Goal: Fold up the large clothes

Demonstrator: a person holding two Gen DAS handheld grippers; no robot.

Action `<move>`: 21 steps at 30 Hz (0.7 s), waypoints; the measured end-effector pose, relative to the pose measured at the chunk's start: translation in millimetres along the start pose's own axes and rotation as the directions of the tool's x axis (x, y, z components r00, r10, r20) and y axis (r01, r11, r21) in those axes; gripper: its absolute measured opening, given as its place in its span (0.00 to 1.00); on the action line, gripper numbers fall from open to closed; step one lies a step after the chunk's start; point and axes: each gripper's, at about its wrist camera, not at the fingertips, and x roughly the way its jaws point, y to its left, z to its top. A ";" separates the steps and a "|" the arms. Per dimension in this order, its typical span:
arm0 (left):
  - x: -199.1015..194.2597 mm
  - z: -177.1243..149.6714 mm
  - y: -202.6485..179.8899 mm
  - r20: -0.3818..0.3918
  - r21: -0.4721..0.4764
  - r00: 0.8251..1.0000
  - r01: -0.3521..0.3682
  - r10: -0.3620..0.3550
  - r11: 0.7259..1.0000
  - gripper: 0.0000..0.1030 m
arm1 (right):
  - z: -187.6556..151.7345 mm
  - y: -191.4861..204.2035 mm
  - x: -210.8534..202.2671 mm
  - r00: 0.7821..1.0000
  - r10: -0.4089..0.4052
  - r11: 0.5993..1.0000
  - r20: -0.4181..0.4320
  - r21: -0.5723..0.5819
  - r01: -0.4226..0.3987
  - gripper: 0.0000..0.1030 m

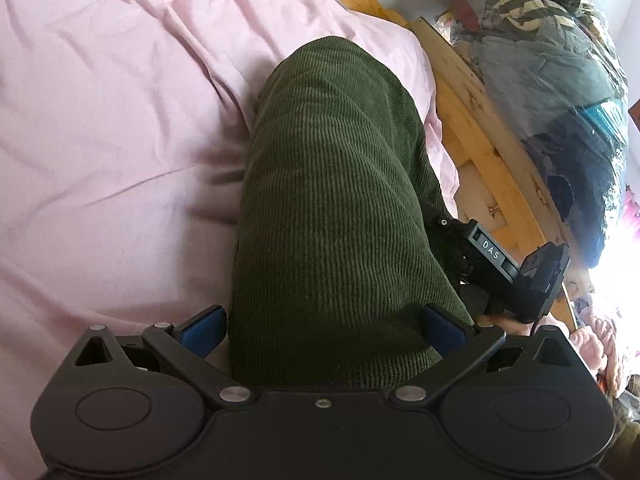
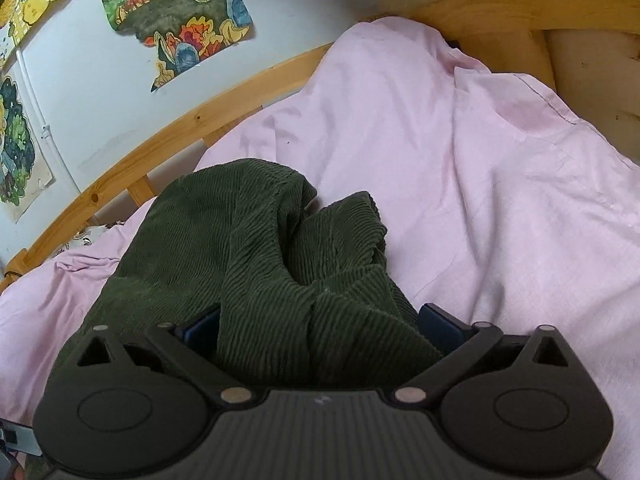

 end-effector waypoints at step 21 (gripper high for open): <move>3.0 3.4 1.2 -0.030 -0.003 0.999 0.017 -0.018 1.000 0.99 | -25.1 -0.5 -6.8 0.992 -0.028 0.997 0.125 -0.070 0.037 0.99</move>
